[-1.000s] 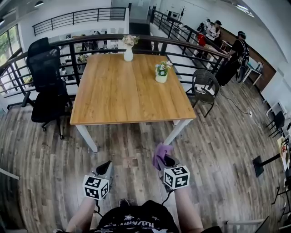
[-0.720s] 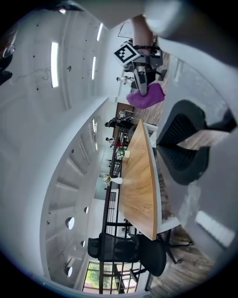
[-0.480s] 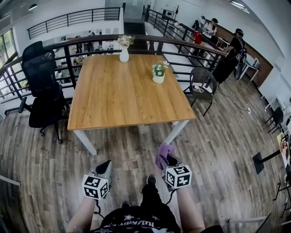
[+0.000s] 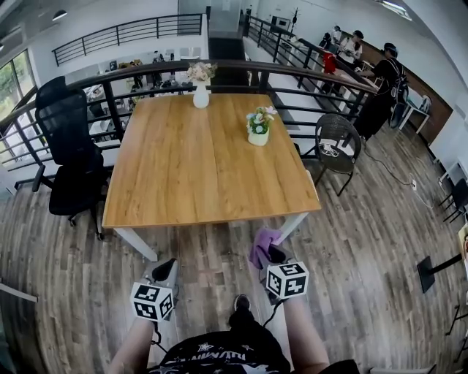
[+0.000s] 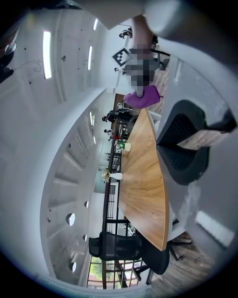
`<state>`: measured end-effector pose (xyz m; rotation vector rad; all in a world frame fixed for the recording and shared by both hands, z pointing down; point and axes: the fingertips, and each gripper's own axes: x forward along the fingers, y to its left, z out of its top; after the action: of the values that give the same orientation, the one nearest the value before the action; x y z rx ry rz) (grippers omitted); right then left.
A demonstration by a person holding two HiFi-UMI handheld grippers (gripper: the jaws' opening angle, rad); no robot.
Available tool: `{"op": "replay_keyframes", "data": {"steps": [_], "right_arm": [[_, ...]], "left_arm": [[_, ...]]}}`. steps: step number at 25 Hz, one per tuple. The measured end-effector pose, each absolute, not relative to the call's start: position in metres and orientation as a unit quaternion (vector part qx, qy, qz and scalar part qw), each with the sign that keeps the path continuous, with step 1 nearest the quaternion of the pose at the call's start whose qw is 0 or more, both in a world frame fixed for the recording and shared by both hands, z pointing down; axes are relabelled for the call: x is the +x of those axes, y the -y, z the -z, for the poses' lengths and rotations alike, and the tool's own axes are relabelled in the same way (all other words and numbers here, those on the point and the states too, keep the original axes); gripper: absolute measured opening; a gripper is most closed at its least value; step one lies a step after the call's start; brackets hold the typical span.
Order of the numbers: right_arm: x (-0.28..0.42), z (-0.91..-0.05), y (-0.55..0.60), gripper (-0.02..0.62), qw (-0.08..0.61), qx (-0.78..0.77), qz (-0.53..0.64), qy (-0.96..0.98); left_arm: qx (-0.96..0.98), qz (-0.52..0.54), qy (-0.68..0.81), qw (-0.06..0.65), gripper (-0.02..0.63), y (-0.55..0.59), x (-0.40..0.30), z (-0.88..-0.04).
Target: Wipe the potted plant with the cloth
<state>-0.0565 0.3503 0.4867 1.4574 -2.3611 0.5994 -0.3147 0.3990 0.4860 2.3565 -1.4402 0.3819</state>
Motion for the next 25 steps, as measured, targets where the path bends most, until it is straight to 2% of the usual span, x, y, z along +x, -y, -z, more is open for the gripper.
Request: {"op": "replay_keyframes", "data": {"steps": [19, 25], "right_arm": [[0.072, -0.493, -0.209, 0.086, 0.148, 0.482, -0.225, 0.834], [0.078, -0.51, -0.197, 0.086, 0.149, 0.471, -0.244, 0.835]], "left_arm": [[0.814, -0.142, 0.537, 0.171, 0.0, -0.27, -0.192, -0.478], [0.81, -0.15, 0.537, 0.18, 0.0, -0.263, -0.174, -0.483]]}}
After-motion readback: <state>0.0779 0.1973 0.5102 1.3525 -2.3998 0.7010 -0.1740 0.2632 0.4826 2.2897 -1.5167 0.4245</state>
